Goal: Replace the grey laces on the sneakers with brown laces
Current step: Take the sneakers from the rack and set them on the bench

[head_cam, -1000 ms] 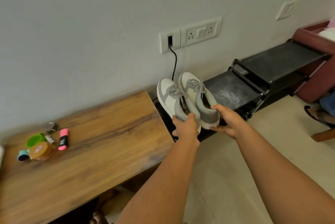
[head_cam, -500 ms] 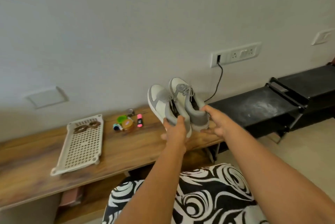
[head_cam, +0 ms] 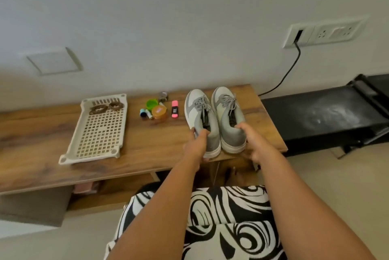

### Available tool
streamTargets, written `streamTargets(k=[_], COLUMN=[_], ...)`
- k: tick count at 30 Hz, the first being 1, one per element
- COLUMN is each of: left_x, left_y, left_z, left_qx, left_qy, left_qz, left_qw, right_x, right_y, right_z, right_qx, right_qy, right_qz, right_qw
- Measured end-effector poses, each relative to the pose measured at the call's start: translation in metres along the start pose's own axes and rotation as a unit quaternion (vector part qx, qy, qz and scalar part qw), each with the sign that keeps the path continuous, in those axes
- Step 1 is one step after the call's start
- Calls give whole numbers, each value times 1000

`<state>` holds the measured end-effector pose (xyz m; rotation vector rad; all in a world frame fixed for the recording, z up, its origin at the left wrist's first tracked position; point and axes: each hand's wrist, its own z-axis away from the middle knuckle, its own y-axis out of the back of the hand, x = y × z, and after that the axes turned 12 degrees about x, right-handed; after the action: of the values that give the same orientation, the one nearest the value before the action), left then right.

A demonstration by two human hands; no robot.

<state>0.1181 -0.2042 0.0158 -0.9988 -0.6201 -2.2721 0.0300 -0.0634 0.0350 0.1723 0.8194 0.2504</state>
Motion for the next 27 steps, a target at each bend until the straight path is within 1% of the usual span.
streamTargets(k=[3, 5, 7, 10, 13, 15, 16, 18, 20, 21, 22, 23, 24, 25, 26, 27], left_x=[0, 3, 11, 33, 62, 76, 82, 90, 84, 75, 57, 38, 21, 7, -4, -7], left_y=[1, 3, 5, 12, 23, 22, 20, 14, 8, 4, -4, -14, -28, -42, -56, -64], left_z=[-17, -26, -32, -41, -55, -65, -70, -68, -49, -29, -8, 13, 33, 46, 47, 49], left_qx=[11, 42, 26, -16, -39, -59, -53, -6, 67, 125, 192, 238, 252, 235, 202, 158], left_qy=[-25, -72, -88, -111, -170, -217, -240, -287, -324, -347, -362, -336, -265, -160, -39, 67], left_qz=[-80, -141, -122, -110, -145, -203, -229, -259, -249, -233, -189, -133, -70, -13, 34, 84], left_qw=[996, 986, 988, 988, 974, 953, 942, 922, 910, 900, 892, 901, 928, 959, 978, 982], right_x=[-5, -8, -4, 2, 4, 3, 0, -11, -25, -35, -46, -57, -67, -77, -84, -89], right_y=[3, 4, 4, 5, 15, 25, 29, 41, 53, 57, 59, 58, 54, 46, 34, 20], right_z=[-10, -21, -27, -22, -10, -6, -5, -6, -17, -24, -31, -39, -47, -56, -63, -72], right_qx=[-18, -22, -27, -34, -119, -166, -174, -155, -79, -28, 17, 44, 56, 55, 46, 31], right_qy=[45, 60, 58, 59, 38, 38, 45, 68, 135, 184, 236, 282, 323, 364, 403, 431], right_qz=[102, 86, 52, 49, 83, 135, 162, 211, 226, 227, 221, 211, 203, 208, 234, 280], right_qw=[994, 994, 997, 996, 989, 976, 970, 963, 962, 956, 946, 935, 923, 906, 884, 857])
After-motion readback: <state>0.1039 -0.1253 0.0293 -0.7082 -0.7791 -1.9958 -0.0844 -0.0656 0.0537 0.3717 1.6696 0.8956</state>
